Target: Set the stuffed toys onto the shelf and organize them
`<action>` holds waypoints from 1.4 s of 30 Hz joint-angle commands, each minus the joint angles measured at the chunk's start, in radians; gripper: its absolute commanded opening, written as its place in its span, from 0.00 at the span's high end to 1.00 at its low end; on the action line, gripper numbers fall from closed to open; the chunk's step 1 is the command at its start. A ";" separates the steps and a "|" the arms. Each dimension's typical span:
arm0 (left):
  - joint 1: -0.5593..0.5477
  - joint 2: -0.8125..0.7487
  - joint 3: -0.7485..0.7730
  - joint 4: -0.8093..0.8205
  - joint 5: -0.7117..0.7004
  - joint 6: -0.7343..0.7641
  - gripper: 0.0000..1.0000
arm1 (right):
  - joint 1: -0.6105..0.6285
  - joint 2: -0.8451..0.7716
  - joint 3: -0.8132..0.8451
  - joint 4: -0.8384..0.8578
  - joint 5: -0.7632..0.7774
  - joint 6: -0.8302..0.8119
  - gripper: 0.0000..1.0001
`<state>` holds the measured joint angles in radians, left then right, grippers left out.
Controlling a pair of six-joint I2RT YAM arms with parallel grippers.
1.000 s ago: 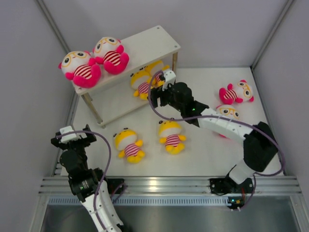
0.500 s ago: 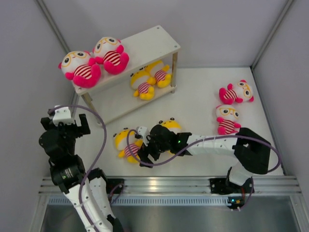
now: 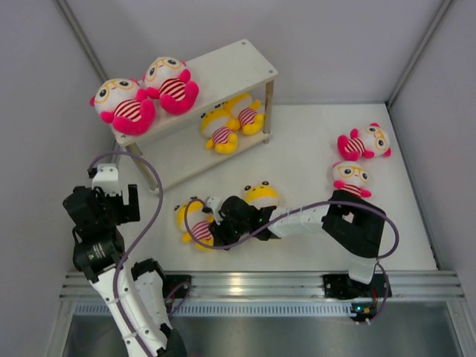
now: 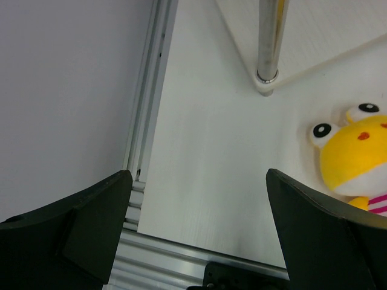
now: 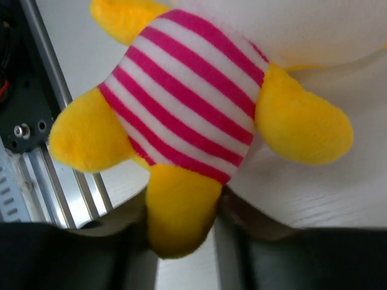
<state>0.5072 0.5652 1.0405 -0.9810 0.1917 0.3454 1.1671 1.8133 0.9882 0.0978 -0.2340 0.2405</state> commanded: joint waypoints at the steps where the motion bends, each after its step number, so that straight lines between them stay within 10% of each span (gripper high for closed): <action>1: 0.002 -0.008 -0.048 -0.019 -0.052 0.055 0.01 | -0.001 0.009 0.056 0.102 0.030 0.013 0.71; 2: 0.002 -0.010 -0.053 -0.019 -0.058 0.059 0.01 | -0.001 -0.012 0.043 0.115 0.044 0.011 0.96; 3: 0.002 -0.011 -0.057 -0.019 -0.060 0.069 0.01 | -0.001 -0.025 0.034 0.120 0.073 0.008 1.00; 15: 0.002 -0.037 -0.076 -0.019 0.032 0.082 0.01 | -0.006 -0.247 0.107 0.043 0.134 -0.184 1.00; 42: 0.002 -0.036 -0.074 -0.018 0.089 0.115 0.01 | -0.145 0.552 1.000 -0.049 0.130 -0.332 1.00</action>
<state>0.5076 0.5346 0.9703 -1.0164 0.2394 0.4454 1.0294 2.2921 1.8832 0.0528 -0.0887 -0.0536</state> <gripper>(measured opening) 0.987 0.061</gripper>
